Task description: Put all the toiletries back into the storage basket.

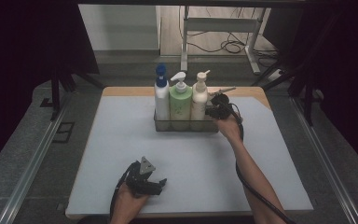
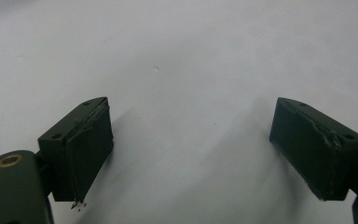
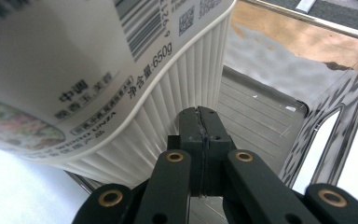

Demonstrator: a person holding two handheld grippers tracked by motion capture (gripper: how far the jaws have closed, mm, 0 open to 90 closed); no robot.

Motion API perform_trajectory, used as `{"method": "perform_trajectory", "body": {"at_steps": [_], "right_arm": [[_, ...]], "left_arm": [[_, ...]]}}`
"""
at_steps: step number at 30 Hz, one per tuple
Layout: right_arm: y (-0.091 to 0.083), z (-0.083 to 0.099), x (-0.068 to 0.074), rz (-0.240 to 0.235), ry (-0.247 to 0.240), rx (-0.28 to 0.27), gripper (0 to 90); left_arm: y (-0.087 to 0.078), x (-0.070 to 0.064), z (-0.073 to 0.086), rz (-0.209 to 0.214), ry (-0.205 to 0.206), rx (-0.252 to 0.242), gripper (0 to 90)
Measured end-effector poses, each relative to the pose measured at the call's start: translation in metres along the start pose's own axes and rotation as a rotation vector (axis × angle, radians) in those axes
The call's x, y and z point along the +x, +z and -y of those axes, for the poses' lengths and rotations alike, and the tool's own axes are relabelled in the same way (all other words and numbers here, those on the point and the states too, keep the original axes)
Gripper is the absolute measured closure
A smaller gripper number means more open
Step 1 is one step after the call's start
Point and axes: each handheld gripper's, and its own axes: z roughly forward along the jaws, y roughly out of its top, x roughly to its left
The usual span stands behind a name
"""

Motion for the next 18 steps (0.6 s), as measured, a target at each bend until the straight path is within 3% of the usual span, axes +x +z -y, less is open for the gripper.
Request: {"method": "perform_trajectory", "body": {"at_steps": [10,18], "right_arm": [[-0.006,0.001,-0.003,-0.003,0.013,-0.022,80.0],[-0.019,0.001,-0.001,0.009,-0.017,-0.045,69.5]], "left_arm": [[0.000,0.000,0.000,-0.001,0.002,0.001,13.0],[0.000,0.000,0.000,-0.001,0.000,-0.002,13.0]]}}
